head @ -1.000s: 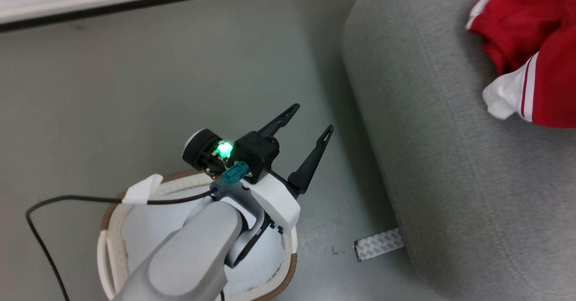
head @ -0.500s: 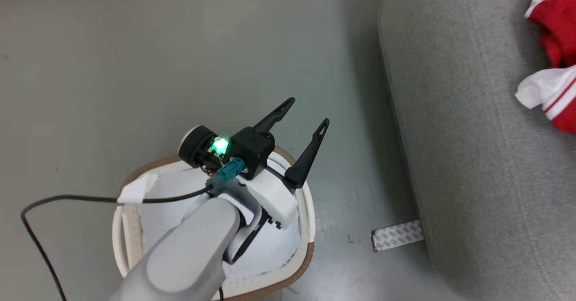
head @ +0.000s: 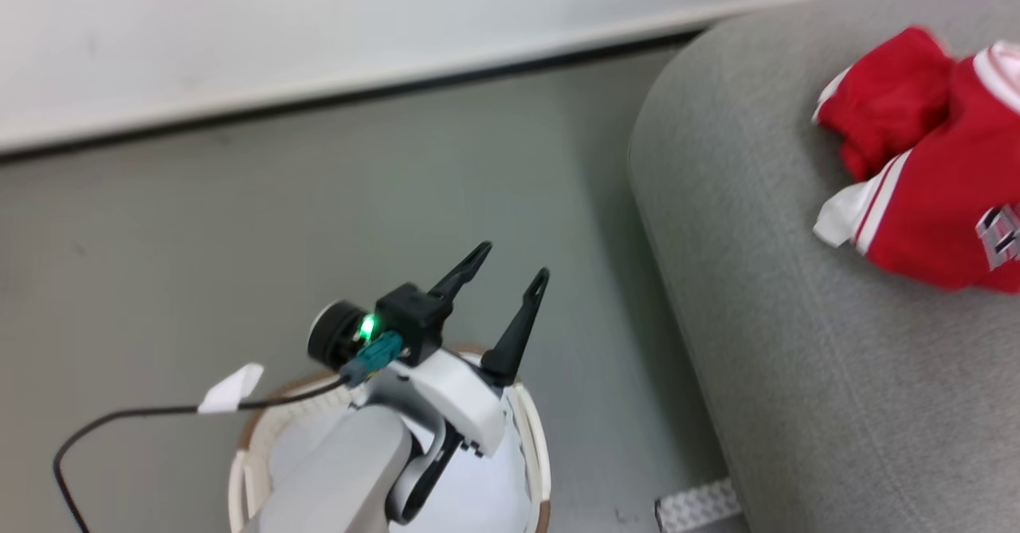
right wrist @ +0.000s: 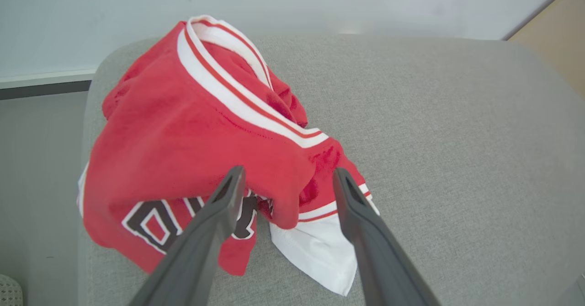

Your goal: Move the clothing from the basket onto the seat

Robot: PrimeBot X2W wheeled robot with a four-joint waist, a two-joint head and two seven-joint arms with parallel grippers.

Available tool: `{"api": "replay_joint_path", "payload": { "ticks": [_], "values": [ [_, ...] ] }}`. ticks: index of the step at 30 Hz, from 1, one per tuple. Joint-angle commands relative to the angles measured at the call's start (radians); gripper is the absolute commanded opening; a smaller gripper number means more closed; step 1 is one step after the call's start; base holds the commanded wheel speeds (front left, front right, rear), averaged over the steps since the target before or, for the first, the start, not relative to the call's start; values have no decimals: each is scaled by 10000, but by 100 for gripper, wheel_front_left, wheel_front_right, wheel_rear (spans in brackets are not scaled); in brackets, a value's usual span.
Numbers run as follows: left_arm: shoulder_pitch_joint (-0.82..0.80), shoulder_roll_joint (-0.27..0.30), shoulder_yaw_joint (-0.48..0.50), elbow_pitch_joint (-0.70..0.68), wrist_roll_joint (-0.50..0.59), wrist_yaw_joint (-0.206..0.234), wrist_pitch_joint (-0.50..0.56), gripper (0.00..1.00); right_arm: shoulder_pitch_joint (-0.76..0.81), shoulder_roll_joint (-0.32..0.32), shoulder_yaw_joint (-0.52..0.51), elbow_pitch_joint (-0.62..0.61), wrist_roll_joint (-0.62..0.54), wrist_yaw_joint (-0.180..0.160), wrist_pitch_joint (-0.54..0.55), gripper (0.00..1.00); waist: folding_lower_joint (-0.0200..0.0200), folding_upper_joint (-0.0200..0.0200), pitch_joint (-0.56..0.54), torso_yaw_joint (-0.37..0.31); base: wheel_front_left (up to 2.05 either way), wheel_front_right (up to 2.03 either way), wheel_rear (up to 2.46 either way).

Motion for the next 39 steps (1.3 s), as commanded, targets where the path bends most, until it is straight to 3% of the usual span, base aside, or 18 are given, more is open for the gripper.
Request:
{"api": "replay_joint_path", "payload": {
  "ticks": [1,9,13,18,21,26,32,34,39],
  "values": [
    [231,11,62,17,-213,67,-114,100,255,-127,168,-201,-99,-23,17,100,0,0,-910,-4,0,0,0],
    [1019,109,920,-297,-1024,320,-343,100,413,-713,969,-2506,354,-23,-580,100,0,0,-2170,321,0,0,0],
    [1439,134,1561,-731,-1663,265,-429,100,617,-736,763,-3484,724,-23,-1397,100,0,0,-2621,687,0,0,0],
    [2075,488,2242,-1233,-1414,762,-505,100,1444,-593,422,-4455,741,-23,-2338,100,0,0,-3022,1214,0,0,0],
    [2543,665,2638,-1335,-1259,1197,-499,100,2203,-102,56,-4690,596,-23,-2876,100,0,0,-3215,1475,0,0,0],
    [3269,667,3304,-1490,-1369,1300,-499,100,3818,866,-817,-4351,-45,-23,-3753,100,0,0,-3339,1921,0,0,0],
    [3972,339,4051,-1286,-1043,1176,-502,100,5542,2278,-2047,-4251,-960,-23,-4328,100,0,0,-3396,2193,0,0,0],
    [4076,265,4174,-1260,-911,1166,-502,100,5758,2468,-2306,-4319,-1215,-23,-4350,100,0,0,-3408,2205,0,0,0],
    [4547,-94,4737,-1103,-157,1039,-503,100,6772,3495,-3396,-5083,-2704,-23,-4399,100,0,0,-3424,2164,0,0,0]
  ]
}}
